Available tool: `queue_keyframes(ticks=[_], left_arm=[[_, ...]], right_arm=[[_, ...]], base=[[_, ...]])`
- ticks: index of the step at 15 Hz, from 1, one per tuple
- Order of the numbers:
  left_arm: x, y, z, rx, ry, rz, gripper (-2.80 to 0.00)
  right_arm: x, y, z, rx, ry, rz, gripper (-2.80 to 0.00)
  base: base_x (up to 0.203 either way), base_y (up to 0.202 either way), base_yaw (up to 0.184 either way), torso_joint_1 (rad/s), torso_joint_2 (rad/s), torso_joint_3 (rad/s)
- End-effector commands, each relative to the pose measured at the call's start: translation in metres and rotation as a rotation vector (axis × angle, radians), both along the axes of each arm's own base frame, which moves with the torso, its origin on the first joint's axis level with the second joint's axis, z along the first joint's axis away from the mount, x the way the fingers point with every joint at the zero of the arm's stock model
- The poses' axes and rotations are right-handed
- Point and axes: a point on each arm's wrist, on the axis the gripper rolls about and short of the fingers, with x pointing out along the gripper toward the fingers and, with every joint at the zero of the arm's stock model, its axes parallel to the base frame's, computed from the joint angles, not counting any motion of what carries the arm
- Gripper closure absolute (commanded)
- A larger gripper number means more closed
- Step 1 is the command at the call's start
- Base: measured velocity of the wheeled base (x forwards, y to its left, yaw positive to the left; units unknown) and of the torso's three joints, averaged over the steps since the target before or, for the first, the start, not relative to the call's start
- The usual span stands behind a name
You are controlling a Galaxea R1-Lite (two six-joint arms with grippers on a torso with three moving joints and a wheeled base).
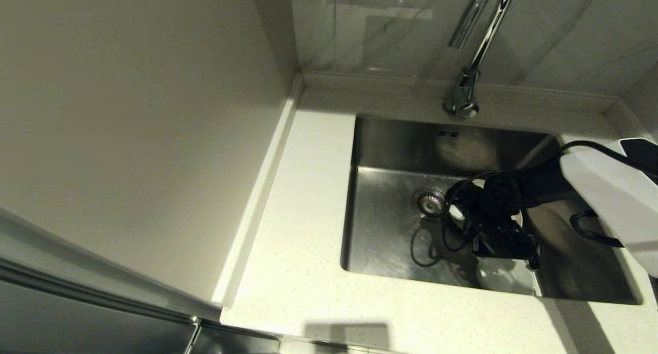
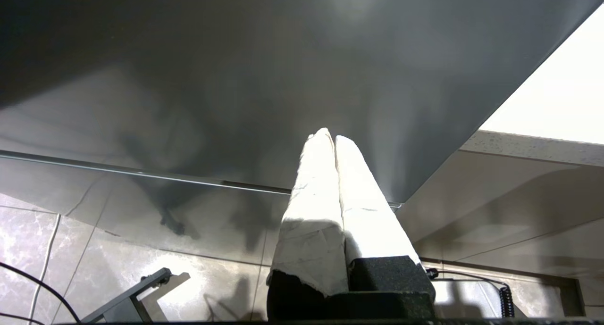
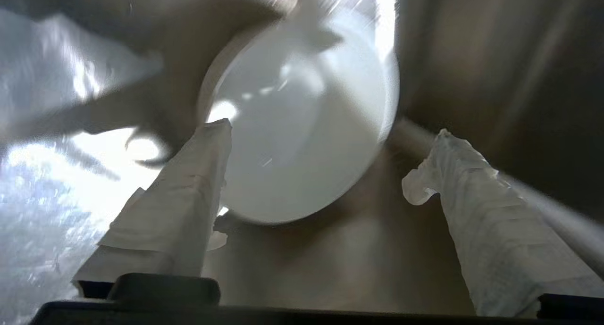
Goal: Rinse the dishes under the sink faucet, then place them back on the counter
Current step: Turn on the faucet
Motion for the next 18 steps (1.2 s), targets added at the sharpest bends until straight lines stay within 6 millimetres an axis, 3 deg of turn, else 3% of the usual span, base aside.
queue_keyframes(ticks=[1, 4, 7, 13, 18], left_arm=[[0.0, 0.0, 0.0, 0.0, -0.004, 0.0, 0.0], [0.0, 0.0, 0.0, 0.0, -0.004, 0.0, 0.0], [0.0, 0.0, 0.0, 0.0, -0.004, 0.0, 0.0], [0.0, 0.0, 0.0, 0.0, -0.004, 0.0, 0.0], [0.0, 0.0, 0.0, 0.0, -0.004, 0.0, 0.0]], right_arm=[[0.001, 0.002, -0.014, 0.022, 0.037, -0.003, -2.8], [0.002, 0.004, -0.016, 0.063, 0.038, -0.005, -2.8], [0.002, 0.008, 0.0, 0.075, -0.008, 0.008, -2.8], [-0.001, 0.019, 0.011, 0.139, -0.022, 0.05, -2.8], [0.006, 0.021, -0.004, 0.174, 0.006, 0.053, -2.8]], base=[[0.0, 0.0, 0.0, 0.0, 0.0, 0.0], [0.0, 0.0, 0.0, 0.0, 0.0, 0.0], [0.0, 0.0, 0.0, 0.0, 0.0, 0.0], [0.0, 0.0, 0.0, 0.0, 0.0, 0.0], [0.0, 0.0, 0.0, 0.0, 0.0, 0.0]])
